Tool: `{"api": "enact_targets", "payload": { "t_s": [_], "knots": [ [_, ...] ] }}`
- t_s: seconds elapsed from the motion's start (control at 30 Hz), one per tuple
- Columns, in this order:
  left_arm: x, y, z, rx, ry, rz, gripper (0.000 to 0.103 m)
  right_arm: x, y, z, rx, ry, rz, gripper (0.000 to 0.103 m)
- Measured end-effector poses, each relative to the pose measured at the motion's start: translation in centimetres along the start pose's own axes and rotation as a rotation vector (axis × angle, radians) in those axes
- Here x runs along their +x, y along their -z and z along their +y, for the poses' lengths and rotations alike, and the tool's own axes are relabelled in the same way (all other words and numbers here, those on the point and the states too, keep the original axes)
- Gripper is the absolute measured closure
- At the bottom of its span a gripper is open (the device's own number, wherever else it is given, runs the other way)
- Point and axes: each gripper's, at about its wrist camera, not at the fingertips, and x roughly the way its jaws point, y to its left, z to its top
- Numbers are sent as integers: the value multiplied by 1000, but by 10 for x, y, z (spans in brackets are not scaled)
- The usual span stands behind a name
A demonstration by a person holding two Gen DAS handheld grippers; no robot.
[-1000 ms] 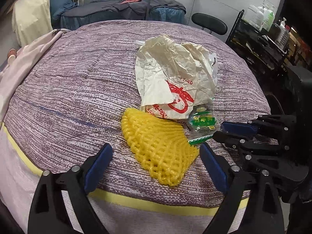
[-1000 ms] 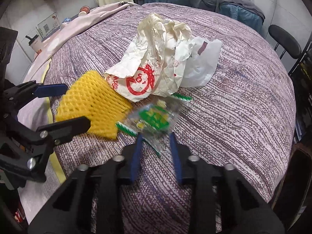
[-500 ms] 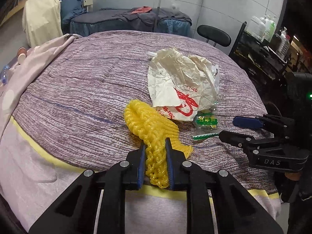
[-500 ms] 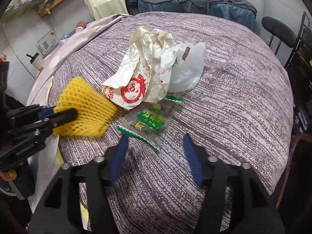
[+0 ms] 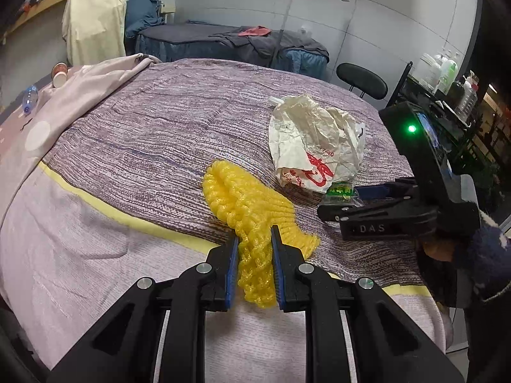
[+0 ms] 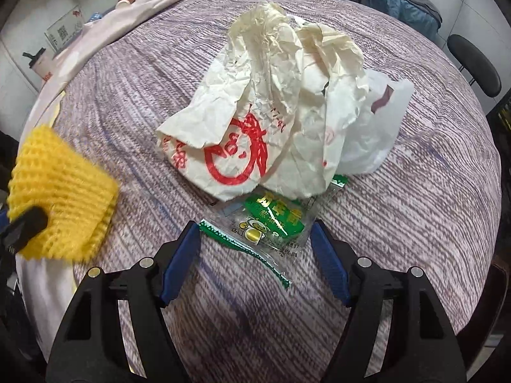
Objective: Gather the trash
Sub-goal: 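Grasp the yellow foam fruit net with the left tool while the right tool grasps the green packet, then carry net and packet over the brown bin while the right tool releases the packet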
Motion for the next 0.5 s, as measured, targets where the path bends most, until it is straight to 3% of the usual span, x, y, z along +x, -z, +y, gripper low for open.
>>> {"api": "enact_targets", "payload": {
  "t_s": [0.07,0.2,0.37,0.5],
  "knots": [
    [0,1,-1,0,7,2,85,3,-4,0,6,3,4,38],
    [-1,4,-3,3,15,1,85,-1,-3,-3,14,-8,-25,66],
    [-6,8,-3,2,20,-3,85,-20,9,-7,28,-33,-84,80],
    [-11,10,-2,-8,29,-17,85,-38,26,-10,34,-49,-128,83]
  ]
}}
